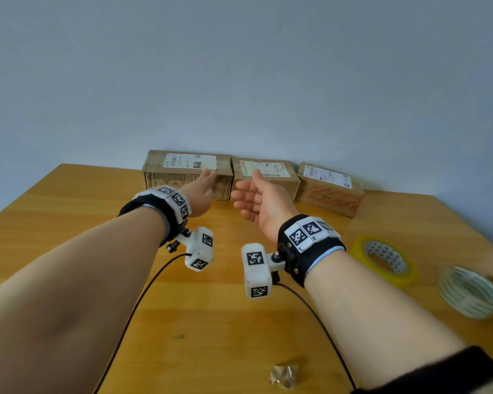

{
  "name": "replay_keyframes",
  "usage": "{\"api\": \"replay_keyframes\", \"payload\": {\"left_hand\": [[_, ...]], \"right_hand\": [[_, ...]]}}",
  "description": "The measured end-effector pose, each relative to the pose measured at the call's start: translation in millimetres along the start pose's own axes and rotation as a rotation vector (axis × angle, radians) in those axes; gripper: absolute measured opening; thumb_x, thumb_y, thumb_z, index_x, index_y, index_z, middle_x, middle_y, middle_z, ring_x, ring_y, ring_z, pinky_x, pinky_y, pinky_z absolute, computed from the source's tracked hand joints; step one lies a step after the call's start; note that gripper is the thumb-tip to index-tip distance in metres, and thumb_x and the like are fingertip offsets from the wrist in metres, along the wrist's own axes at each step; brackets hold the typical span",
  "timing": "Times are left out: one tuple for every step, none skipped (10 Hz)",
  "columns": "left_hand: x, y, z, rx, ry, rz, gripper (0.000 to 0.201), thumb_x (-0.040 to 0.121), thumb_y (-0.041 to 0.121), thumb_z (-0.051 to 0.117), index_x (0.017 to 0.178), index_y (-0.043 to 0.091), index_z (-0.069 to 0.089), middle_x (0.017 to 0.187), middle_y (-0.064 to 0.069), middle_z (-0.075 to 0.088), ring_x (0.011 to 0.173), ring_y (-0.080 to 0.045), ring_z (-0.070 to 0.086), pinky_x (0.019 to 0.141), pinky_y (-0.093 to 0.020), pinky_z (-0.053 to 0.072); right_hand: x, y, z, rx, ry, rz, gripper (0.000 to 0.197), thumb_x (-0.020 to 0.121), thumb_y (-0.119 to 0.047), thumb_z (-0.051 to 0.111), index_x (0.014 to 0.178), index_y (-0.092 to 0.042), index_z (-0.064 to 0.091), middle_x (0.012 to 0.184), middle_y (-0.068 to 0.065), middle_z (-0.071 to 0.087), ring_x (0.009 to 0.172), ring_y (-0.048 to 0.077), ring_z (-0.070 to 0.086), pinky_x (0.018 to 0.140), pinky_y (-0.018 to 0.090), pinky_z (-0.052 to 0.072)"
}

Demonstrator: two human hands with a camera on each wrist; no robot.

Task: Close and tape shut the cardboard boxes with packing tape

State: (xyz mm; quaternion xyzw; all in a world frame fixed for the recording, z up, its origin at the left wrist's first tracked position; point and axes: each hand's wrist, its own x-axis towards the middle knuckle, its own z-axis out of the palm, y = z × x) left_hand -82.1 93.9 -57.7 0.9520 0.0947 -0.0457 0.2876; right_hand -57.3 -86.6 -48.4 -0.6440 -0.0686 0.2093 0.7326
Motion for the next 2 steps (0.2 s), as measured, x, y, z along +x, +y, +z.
{"api": "replay_keyframes", "payload": {"left_hand": [[-2, 3, -3, -0.047, 0.009, -0.006, 0.084, 0.094, -0.007, 0.041, 0.158, 0.027, -0.002, 0.165, 0.007, -0.012, 0.152, -0.019, 0.009, 0.119, -0.035, 0.021], [2, 19, -10, -0.148, 0.114, -0.002, 0.076, 0.096, -0.004, 0.042, 0.159, 0.021, 0.008, 0.166, 0.002, -0.004, 0.15, -0.021, 0.02, 0.106, -0.028, 0.037]], "right_hand": [[-13, -10, -2, 0.016, -0.048, -0.043, 0.047, 0.106, -0.048, 0.047, 0.101, -0.008, 0.071, 0.083, 0.006, 0.075, 0.065, 0.015, 0.067, 0.055, 0.023, 0.051], [-20, -20, -10, 0.079, -0.034, -0.081, 0.043, 0.106, -0.045, 0.049, 0.097, -0.009, 0.071, 0.08, 0.005, 0.074, 0.063, 0.014, 0.065, 0.056, 0.023, 0.049]]}}
